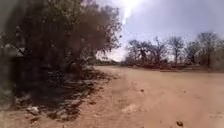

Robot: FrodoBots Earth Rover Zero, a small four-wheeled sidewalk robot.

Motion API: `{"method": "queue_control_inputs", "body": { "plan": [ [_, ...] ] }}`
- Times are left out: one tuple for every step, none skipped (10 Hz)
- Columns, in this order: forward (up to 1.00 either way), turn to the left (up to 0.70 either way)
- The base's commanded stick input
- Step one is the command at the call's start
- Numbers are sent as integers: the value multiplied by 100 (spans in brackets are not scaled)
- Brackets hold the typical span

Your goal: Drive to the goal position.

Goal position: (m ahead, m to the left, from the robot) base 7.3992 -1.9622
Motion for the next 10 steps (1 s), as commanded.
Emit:
{"method": "queue_control_inputs", "body": {
  "plan": [
    [85, 0],
    [85, 0],
    [85, 0],
    [85, 0],
    [85, -34],
    [85, -34],
    [85, -34],
    [85, -34],
    [85, -33],
    [85, -31]
  ]
}}
